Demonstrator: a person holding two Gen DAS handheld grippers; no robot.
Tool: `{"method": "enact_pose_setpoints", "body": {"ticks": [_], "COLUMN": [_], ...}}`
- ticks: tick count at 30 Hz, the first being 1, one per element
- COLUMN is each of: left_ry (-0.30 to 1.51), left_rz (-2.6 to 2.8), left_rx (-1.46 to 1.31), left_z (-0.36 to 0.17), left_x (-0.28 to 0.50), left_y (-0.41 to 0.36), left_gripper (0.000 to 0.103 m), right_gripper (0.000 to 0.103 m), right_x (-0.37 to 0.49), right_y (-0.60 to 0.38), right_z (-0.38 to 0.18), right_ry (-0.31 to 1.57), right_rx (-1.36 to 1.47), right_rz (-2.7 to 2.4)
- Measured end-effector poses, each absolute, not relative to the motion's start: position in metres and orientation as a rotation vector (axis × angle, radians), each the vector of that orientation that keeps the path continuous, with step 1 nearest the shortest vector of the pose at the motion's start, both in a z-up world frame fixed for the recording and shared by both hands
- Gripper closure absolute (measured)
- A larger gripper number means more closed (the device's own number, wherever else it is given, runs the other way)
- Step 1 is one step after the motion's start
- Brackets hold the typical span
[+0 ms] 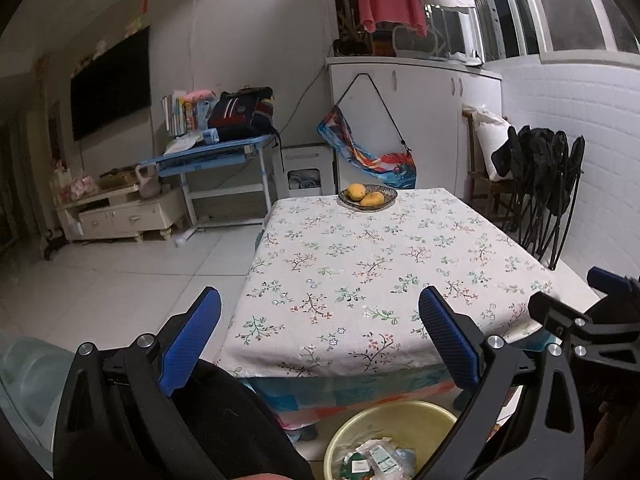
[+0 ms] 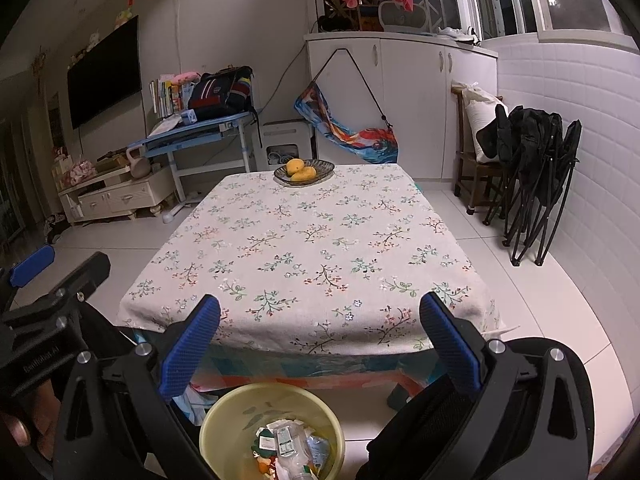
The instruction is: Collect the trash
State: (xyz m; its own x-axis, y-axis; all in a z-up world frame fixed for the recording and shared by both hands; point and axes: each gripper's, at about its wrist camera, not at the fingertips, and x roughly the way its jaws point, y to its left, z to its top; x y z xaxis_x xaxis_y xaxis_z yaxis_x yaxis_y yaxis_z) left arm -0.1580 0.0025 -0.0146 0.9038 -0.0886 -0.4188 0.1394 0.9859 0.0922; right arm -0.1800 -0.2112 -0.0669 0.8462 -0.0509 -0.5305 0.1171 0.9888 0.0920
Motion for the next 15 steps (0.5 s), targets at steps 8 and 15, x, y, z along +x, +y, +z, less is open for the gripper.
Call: {"method": "enact_pose_setpoints", "body": {"ticks": [8, 15], "left_ry": [0.504, 0.52], "left_rz": [-0.131, -0.149], "left_rx": [0.105, 0.116], "left_z": [-0.02, -0.023], "left_x": [-0.144, -0.144], "left_y": [0.001, -0.004], "left_gripper": [0.007, 0.007], "right_gripper": [0.007, 0.007], "right_x": [-0.181, -0.181], "right_y": [-0.213, -0.214], "right_z": [-0.07, -0.07], "right_ry": [0.555, 0.555], "right_rx": [0.125, 0.126], "right_rz": [-0.091, -0.091]}}
